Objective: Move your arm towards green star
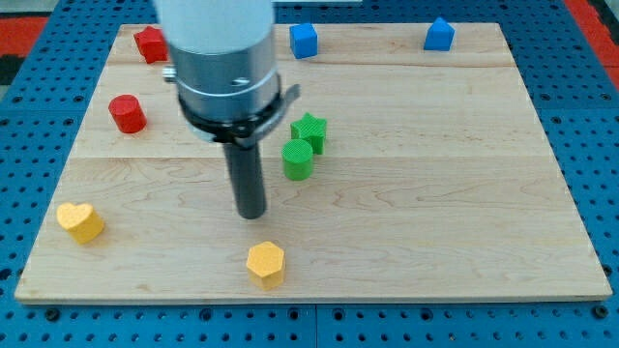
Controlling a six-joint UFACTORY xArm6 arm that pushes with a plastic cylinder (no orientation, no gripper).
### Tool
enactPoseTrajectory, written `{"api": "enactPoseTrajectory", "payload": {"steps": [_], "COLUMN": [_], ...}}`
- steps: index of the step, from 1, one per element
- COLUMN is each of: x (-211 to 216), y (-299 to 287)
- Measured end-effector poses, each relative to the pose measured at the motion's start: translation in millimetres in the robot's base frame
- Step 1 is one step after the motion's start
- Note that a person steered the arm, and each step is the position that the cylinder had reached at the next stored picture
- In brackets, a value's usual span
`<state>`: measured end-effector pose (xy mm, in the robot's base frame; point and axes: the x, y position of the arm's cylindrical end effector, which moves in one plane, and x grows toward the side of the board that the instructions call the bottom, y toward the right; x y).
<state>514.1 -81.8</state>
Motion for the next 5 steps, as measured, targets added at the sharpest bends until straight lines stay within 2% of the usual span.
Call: {"api": "enactPoseTrajectory", "payload": {"steps": [1,2,3,5], "x": [-24,-69,-95,-118], "y": [-40,-30,17,98]}}
